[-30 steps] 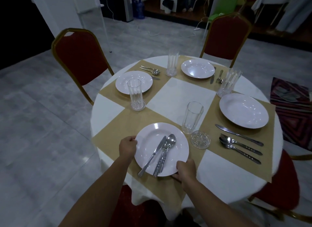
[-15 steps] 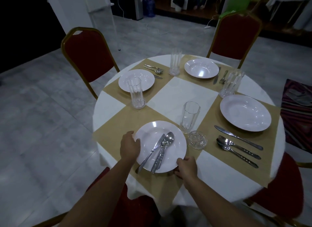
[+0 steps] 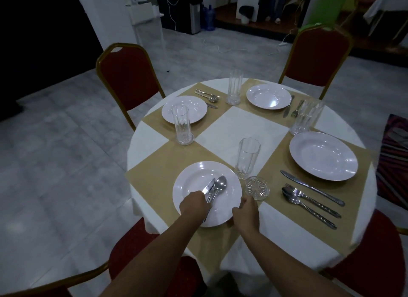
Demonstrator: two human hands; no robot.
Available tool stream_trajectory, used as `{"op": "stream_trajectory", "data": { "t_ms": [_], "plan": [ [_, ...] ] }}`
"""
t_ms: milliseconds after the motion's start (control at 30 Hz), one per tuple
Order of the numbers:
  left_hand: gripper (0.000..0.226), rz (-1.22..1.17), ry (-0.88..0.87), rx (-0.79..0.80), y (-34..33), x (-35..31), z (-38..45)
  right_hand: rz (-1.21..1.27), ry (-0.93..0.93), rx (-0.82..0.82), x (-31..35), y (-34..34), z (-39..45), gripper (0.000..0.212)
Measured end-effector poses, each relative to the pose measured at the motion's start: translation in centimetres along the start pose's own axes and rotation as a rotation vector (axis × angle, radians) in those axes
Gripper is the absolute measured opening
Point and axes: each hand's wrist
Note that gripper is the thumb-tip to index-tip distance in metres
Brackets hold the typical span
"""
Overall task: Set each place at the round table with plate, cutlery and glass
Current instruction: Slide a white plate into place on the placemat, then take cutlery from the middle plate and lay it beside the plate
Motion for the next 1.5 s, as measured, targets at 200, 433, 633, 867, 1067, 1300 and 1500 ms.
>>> {"op": "stream_trajectory", "data": {
  "t_ms": [200, 433, 633, 867, 1067, 1300, 1500],
  "plan": [
    [0.013, -0.088, 0.003, 0.082, -0.5, 0.2, 0.7, 0.03, -0.072, -0.018, 0.1, -0.3, 0.5, 0.034],
    [0.024, -0.31, -0.012, 0.223, 0.1, 0.8, 2.0, -0.154, 0.098, -0.245, 1.4, -1.1, -1.6, 0.038],
    [0.024, -0.64, 0.135, 0.308, 3.2, 3.5, 3.8, 0.013, 0.072, -0.174, 3.4, -3.1, -2.5, 0.014],
    [0.01, -0.691, 0.198, 0.324, 5.4, 7.1, 6.0, -0.099, -0.074, 0.044, 6.3, -6.0, -1.5, 0.025],
    [0.011, -0.717, 0.217, 0.316, 6.0, 9.0, 7.6, -0.057, -0.245, 0.138, 7.7, -8.5, -1.5, 0.029],
    [0.002, -0.714, 0.22, 0.326, 5.5, 10.8, 9.1, 0.246, -0.578, 0.205, 8.0, -9.5, -1.5, 0.016],
    [0.005, -0.714, 0.192, 0.332, 5.4, 11.8, 9.5, 0.367, -0.651, 0.192, 8.1, -9.8, -1.4, 0.005]
  ]
}}
Point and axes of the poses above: each hand's wrist, its own z-axis towards the middle knuckle, its own y-axis out of the back of the hand, x = y × z, and after that the axes turned 12 degrees about -x, right-handed
